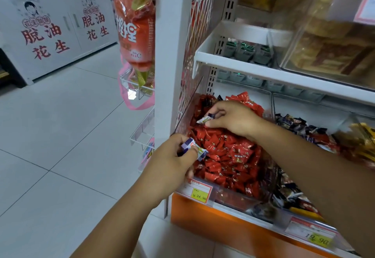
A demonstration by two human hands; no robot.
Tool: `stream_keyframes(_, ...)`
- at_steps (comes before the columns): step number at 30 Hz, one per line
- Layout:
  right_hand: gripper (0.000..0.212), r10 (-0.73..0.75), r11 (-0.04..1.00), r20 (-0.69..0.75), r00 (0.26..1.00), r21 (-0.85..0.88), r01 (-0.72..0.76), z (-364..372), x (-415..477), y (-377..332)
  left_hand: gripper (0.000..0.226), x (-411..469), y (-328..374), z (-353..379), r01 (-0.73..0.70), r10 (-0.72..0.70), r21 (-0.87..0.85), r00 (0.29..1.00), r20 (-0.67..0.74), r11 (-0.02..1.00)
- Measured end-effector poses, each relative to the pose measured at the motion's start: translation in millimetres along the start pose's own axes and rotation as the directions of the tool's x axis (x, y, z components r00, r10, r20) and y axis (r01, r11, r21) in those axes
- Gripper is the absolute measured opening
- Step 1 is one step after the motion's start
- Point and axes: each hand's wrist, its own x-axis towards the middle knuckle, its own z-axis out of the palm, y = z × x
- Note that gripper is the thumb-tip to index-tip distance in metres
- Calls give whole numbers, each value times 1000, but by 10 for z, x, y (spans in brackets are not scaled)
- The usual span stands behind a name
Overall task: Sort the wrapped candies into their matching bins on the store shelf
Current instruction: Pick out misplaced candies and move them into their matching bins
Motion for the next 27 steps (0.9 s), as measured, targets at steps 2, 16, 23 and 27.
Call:
stream_keyframes(2, 15, 20, 988, 44, 999, 155, -27, -86, -186, 24, 4, 24, -10, 37, 22, -23, -37, 1000, -13, 999)
stream_keyframes(16, 12, -1, 960, 231, 973, 272, -64, -208, -552, 34, 19, 146, 144, 232, 126, -129, -247, 992, 2, 961)
stream_keyframes(23, 15, -8, 974, 119, 993, -223, 35, -249, -360, -55, 3, 173, 88, 150, 85, -77, 70, 991, -110, 994)
stream_keyframes(27, 12, -123, 946, 122, 985, -286, 154, -183, -218, -127, 15, -14, -9, -38, 83, -58, 353, 995, -82, 932)
